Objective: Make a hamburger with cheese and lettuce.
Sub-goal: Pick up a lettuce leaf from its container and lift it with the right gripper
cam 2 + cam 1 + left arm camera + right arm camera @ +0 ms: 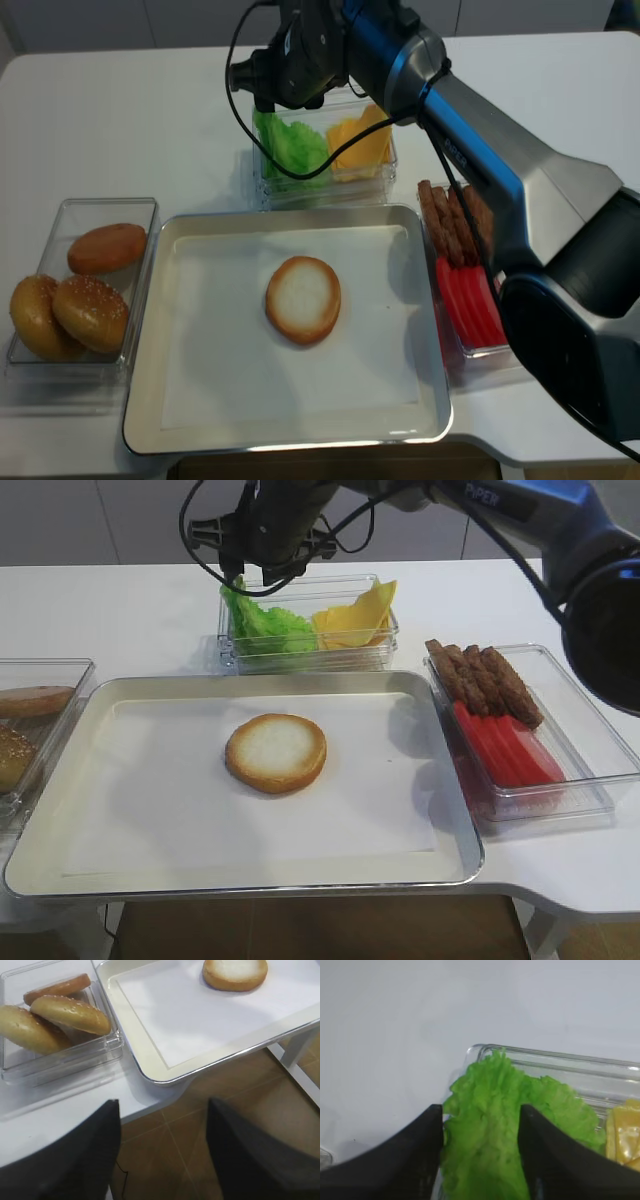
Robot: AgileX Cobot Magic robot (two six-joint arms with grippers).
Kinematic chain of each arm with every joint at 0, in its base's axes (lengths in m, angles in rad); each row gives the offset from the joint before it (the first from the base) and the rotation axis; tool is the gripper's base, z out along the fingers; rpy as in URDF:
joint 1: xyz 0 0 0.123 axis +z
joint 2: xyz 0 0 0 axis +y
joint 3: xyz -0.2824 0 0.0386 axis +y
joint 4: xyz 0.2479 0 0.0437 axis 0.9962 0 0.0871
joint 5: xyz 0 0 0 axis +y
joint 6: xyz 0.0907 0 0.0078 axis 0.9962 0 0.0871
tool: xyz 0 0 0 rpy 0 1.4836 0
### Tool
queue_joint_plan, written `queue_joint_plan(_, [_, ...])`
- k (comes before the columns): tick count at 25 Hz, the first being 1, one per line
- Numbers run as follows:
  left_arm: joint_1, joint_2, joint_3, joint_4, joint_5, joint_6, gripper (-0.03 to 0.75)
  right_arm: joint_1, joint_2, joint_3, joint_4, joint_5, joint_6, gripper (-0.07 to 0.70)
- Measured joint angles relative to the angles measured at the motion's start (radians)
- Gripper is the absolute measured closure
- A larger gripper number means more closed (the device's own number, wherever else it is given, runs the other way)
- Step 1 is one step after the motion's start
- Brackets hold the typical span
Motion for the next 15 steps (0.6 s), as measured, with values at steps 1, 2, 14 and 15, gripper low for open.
queue_joint_plan(1, [0.0,0.0,0.0,0.0,0.0,0.0,0.305,0.0,0.005,0.0,0.0,0.0,0.0,0.245])
queue_joint_plan(2, [0.0,0.0,0.0,0.0,0.002,0.0,0.305,0.0,0.006,0.0,0.0,0.0,0.0,0.245])
queue_joint_plan(14, [0.0,0.0,0.0,0.0,0.002,0.0,0.305,0.0,0.006,0.0,-0.012,-0.008,0.0,0.245])
queue_joint_plan(15, [0.0,0.0,0.0,0.0,0.002,0.0,0.305,0.0,0.006,0.0,-0.012,-0.008,0.0,0.245])
